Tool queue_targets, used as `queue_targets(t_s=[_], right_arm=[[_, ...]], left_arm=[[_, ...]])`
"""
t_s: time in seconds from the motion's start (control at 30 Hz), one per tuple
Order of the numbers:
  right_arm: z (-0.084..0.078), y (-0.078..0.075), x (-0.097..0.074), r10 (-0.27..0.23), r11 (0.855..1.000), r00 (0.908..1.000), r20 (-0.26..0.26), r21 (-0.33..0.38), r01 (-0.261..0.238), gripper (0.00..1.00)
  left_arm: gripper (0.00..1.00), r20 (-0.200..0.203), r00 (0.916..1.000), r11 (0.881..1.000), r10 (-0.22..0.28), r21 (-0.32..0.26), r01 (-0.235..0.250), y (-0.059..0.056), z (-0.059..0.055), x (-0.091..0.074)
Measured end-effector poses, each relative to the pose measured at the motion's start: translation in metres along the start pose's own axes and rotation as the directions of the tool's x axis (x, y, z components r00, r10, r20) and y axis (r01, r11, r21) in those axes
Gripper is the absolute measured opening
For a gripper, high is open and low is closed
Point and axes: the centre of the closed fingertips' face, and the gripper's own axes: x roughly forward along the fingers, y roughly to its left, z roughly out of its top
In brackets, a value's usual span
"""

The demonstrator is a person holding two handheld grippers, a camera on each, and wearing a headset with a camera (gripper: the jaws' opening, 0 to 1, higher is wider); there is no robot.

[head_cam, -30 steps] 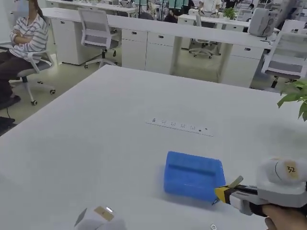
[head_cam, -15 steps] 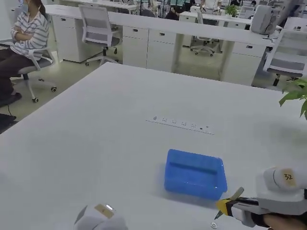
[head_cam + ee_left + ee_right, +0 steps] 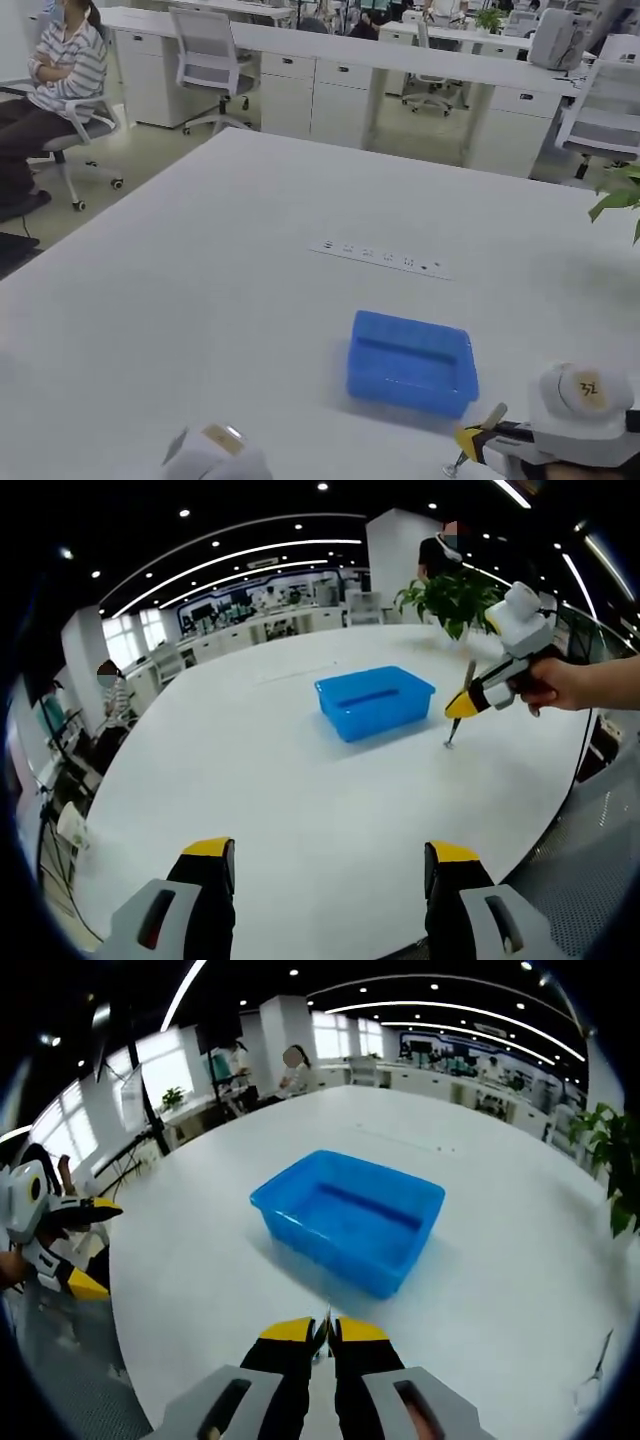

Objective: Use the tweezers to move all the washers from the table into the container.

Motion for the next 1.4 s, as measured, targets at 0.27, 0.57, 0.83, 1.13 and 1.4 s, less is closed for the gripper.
queue_targets(t_s=[0.27, 0.57, 0.83, 1.13, 1.4], right_arm=[[0.0005, 0.0021, -0.0011, 0.007, 0.999, 0.9997, 0.022, 0.032, -0.007, 0.04], [-0.0033, 0.0008, -0.0026, -0.019, 1.0, 0.9983, 0.056, 0.002, 0.019, 0.04], [-0.0039, 0.0041, -0.003, -0.031, 0.998, 0.9978, 0.058, -0.044, 0.033, 0.03], [-0.0014, 0.0045, -0.0015, -0.033, 0.997, 0.9992, 0.023, -0.065, 0.034, 0.02], [0.0024, 0.0066, -0.0078, -0.012, 0.999, 0.9995, 0.027, -0.035, 0.013, 0.02]], left_arm=[[0.78, -0.007, 1.0, 1.0, -0.004, 0.005, 0.004, -0.0006, -0.0012, 0.001], [0.78, -0.01, 0.9999, 1.0, -0.003, 0.007, 0.003, -0.0006, -0.0017, 0.0009], [0.78, -0.015, 0.9999, 1.0, -0.003, 0.011, 0.003, -0.0008, -0.0024, 0.0014], [0.78, -0.008, 0.9999, 1.0, 0.006, -0.001, -0.006, 0.002, -0.0016, 0.0006], [0.78, 0.002, 0.9999, 1.0, 0.012, -0.007, -0.012, 0.0033, 0.0001, -0.0002]])
